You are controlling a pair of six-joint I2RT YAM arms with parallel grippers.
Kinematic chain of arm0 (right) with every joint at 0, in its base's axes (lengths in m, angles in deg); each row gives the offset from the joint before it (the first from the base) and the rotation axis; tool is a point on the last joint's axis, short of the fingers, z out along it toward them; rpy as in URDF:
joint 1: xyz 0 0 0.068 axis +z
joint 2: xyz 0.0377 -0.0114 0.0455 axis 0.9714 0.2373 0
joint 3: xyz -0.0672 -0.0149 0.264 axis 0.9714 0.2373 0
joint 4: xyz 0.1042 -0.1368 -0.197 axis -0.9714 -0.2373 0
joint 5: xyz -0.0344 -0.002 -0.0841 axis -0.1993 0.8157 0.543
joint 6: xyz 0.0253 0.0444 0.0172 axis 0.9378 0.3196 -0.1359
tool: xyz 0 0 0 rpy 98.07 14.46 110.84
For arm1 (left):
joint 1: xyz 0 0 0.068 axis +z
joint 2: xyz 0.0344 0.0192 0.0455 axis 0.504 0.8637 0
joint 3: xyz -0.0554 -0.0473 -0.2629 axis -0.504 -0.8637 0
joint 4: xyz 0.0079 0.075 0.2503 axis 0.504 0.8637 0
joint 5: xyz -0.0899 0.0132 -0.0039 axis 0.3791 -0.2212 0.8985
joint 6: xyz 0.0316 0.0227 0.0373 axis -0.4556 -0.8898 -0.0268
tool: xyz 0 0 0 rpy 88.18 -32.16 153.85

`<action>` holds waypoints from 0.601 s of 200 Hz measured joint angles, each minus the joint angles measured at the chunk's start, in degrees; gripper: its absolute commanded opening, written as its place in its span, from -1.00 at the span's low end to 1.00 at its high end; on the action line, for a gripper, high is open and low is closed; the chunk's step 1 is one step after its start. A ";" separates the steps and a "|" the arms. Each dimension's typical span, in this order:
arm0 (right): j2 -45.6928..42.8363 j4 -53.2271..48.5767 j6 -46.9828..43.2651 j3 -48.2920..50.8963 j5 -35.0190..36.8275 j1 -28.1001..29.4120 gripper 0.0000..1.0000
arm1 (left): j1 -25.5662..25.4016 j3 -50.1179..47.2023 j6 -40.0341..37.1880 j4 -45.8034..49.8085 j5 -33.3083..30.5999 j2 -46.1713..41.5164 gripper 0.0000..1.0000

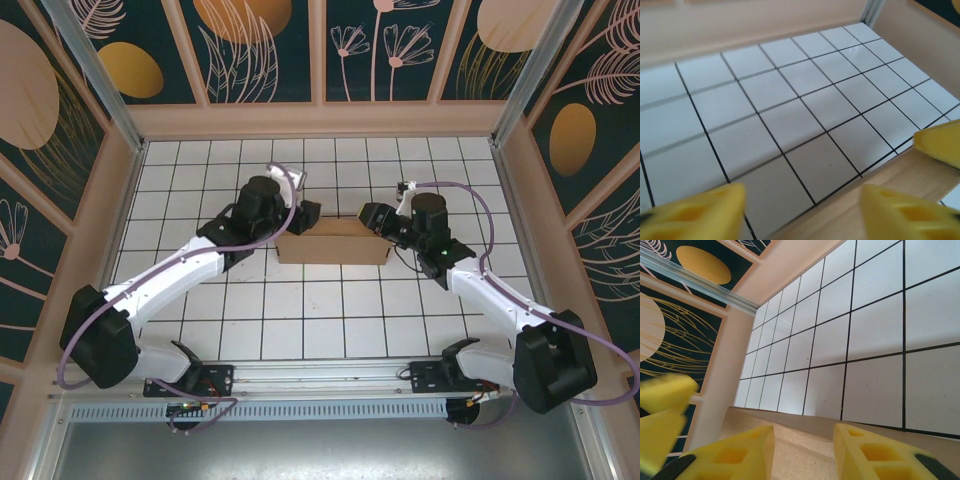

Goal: Fold the paper box

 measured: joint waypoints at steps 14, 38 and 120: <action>0.00 0.63 0.00 0.33 -0.13 0.00 -0.28 | 0.76 -2.60 4.70 -3.28 0.52 -0.76 -0.93; 0.00 1.44 -0.02 0.66 -0.20 0.04 -0.28 | 0.94 -3.74 10.40 -8.20 2.84 -0.81 -1.00; -0.09 1.03 -1.68 0.52 -0.85 0.04 -0.18 | 0.94 -8.26 18.84 -14.47 5.01 3.26 -1.00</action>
